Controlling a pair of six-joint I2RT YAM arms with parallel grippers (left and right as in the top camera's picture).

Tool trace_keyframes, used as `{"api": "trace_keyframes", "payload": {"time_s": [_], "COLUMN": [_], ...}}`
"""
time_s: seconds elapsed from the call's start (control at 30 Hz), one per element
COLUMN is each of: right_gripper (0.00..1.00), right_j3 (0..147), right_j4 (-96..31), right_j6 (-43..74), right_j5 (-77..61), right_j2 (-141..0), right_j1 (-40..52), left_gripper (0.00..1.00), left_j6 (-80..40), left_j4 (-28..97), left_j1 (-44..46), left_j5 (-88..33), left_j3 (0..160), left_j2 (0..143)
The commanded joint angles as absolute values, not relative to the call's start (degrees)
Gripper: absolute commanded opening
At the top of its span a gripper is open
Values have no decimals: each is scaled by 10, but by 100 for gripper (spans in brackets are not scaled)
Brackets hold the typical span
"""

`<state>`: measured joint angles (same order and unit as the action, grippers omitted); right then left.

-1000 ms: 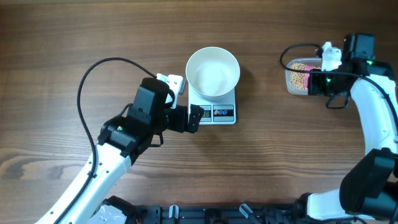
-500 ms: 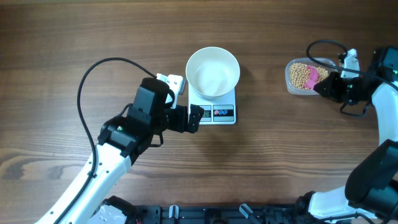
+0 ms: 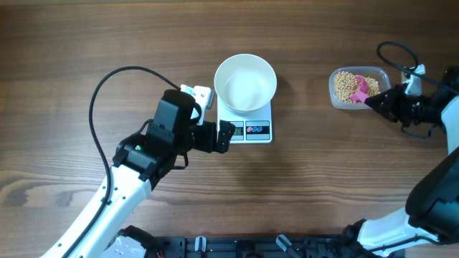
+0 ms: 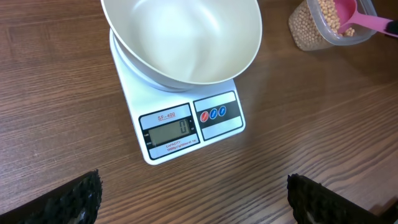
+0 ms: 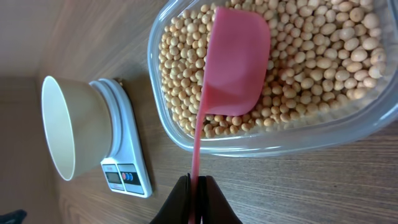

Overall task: Scoop item into bowl and weigh 150g on scale
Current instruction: 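Dip the pink scoop into the soybean tub with the right gripper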

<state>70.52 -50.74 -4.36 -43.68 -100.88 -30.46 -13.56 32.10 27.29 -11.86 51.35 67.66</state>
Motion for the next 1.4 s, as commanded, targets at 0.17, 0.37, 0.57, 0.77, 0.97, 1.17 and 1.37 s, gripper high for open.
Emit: {"api": "trace_keyframes", "payload": {"time_s": [0.17,0.37,0.57,0.77,0.97,1.17,1.37], "right_gripper": [4,4,4,4,4,4,4], "right_j3": [662,651,651,651,651,651,651], "right_j4": [-488,-467,-450,-439,-457,-512,-521], "right_j6": [-28,-8,16,17,14,-60,-80], "right_j5": [-528,-572,-571,-586,-586,-613,-640], "right_j2": [-1019,-1020,-1020,-1020,-1020,-1020,-1020], "right_j1": [-330,-342,-347,-362,-393,-419,-438], "left_gripper": [100,100,100,100,100,100,100], "left_j6": [-124,-124,-124,-124,-124,-124,-124], "left_j4": [319,319,319,319,319,319,319], "left_j1": [276,276,276,276,276,276,276], "left_j5": [-113,-113,-113,-113,-113,-113,-113], "left_j3": [513,513,513,513,513,513,513], "left_j2": [672,672,672,672,672,672,672]}}
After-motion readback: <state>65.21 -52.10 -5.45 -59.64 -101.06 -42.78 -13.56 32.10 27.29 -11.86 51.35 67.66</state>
